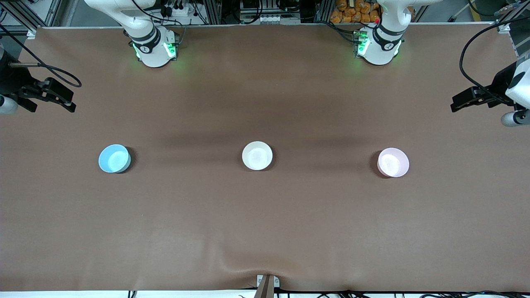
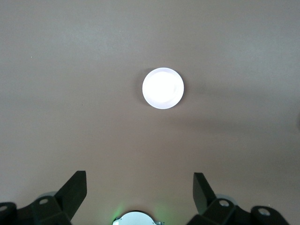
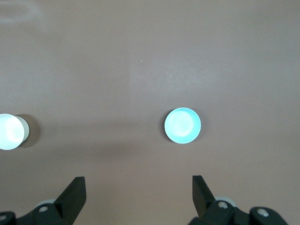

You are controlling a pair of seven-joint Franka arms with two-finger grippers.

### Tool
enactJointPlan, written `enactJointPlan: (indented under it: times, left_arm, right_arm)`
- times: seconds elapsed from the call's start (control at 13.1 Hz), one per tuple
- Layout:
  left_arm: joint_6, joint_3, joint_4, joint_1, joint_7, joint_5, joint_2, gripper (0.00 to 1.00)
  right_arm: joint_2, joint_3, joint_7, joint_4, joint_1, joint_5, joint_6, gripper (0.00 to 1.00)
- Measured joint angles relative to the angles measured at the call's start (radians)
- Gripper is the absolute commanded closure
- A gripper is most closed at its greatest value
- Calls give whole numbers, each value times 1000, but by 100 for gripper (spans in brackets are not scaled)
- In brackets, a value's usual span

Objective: Stack pink and blue bowls on white bowl

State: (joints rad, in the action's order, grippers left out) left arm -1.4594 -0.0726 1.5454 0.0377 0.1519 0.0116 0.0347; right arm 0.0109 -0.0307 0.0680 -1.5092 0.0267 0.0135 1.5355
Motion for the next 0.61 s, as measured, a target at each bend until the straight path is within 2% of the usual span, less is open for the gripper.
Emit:
enactJointPlan:
  times: [0.31,0.61]
  left_arm:
    - [-37,1,50,1,0,0,-7,0]
    - [-137,2,144,8,0,0,-7,0]
  right_arm:
    - [0,0,0,0,0,0,0,0]
    - [0,0,0,0,0,0,0,0]
